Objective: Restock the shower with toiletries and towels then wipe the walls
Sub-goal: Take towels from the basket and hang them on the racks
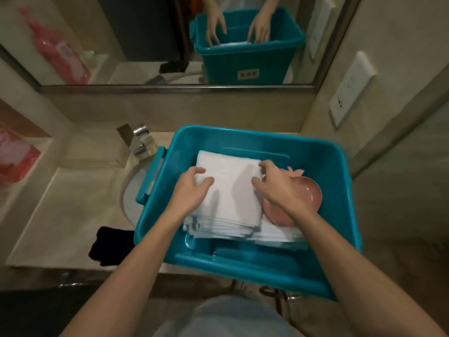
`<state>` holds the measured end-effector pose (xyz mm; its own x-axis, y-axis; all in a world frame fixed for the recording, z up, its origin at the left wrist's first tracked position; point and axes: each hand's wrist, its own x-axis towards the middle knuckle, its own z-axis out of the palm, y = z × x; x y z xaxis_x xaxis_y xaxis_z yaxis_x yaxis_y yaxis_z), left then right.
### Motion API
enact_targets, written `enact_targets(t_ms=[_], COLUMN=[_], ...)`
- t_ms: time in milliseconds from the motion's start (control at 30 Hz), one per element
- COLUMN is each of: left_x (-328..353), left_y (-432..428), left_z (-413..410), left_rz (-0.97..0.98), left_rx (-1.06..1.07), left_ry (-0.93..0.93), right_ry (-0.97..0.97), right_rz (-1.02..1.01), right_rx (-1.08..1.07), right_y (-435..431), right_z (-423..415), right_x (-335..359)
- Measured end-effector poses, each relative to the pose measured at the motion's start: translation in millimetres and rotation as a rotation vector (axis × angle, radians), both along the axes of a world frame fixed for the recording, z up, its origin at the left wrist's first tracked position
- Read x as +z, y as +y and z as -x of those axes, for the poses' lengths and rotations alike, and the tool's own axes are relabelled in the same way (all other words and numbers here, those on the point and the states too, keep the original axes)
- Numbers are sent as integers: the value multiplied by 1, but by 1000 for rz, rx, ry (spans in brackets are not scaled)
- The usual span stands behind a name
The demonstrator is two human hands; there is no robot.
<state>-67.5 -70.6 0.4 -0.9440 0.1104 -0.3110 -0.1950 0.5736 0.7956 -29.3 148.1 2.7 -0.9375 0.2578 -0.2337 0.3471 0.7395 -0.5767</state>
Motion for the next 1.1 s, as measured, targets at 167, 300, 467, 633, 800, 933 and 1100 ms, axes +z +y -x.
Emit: enact_targets(t_ms=[167, 300, 467, 633, 800, 933, 1100], left_x=[-24, -31, -36, -36, -41, -40, -37], left_y=[4, 3, 3, 5, 2, 1, 3], left_z=[32, 40, 45, 48, 47, 48, 44], left_rz=[92, 116, 169, 191, 148, 123, 77], left_rx=[-11, -8, -9, 0, -26, -36, 8], left_ry=[-51, -66, -9, 48, 66, 48, 10], right_ry=[-130, -170, -210, -221, -193, -204, -175], right_rz=[-131, -99, -137, -143, -46, -17, 116], right_rx=[89, 65, 40, 13, -122, -156, -194], right_y=[4, -1, -5, -10, -9, -6, -9], right_z=[38, 54, 59, 58, 53, 51, 48], right_x=[-10, -21, -22, -19, -17, -14, -5])
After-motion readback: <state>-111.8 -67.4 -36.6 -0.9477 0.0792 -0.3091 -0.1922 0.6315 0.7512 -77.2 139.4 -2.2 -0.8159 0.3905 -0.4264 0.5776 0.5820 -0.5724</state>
